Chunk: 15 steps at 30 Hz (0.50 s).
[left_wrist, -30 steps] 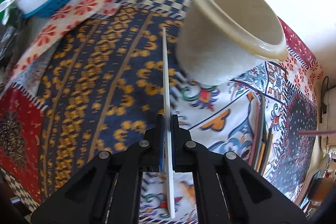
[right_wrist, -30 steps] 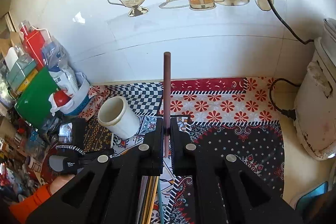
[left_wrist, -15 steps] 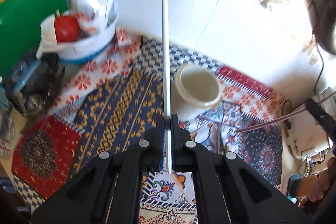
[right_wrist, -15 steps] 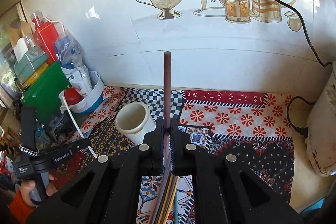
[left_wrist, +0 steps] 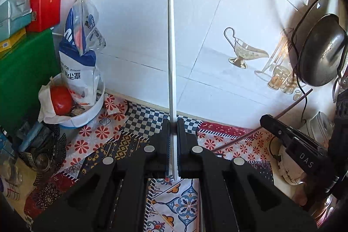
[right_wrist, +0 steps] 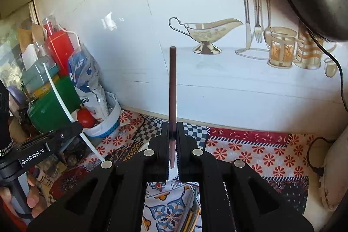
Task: Organize utensils
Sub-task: 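Lower the white stick into the cup with the left tool while the right tool inserts the pink stick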
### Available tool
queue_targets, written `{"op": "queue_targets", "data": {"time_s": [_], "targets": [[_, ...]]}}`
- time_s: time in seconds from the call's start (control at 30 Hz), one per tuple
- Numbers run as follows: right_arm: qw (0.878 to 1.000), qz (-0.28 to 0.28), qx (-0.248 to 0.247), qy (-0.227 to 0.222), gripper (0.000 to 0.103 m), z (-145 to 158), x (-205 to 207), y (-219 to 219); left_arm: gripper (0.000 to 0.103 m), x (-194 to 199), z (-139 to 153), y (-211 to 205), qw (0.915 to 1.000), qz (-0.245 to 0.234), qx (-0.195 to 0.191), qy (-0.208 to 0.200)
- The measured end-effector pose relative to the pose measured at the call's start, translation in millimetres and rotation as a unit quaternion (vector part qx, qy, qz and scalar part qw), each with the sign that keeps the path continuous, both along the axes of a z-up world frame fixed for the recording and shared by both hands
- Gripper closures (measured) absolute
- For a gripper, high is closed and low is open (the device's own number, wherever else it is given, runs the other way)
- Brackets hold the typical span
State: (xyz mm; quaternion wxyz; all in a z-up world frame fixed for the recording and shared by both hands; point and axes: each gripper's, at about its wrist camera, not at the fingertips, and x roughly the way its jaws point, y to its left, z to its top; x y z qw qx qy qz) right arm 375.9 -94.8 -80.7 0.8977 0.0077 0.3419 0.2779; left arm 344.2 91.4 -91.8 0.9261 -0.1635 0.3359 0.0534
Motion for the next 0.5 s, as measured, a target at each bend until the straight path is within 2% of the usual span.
{"op": "queue_targets", "data": {"time_s": [0.2,0.5], "targets": [[1.0,0.022,0.001,-0.002,0.098,1,15,26,0.1,32,-4,4,1.0,0.004,-0.001,-0.004],[0.998,0.045,-0.019,0.05,0.098,-40,40,48,0.1,76,-46,2,0.9995,-0.004,0.01,0.028]]}}
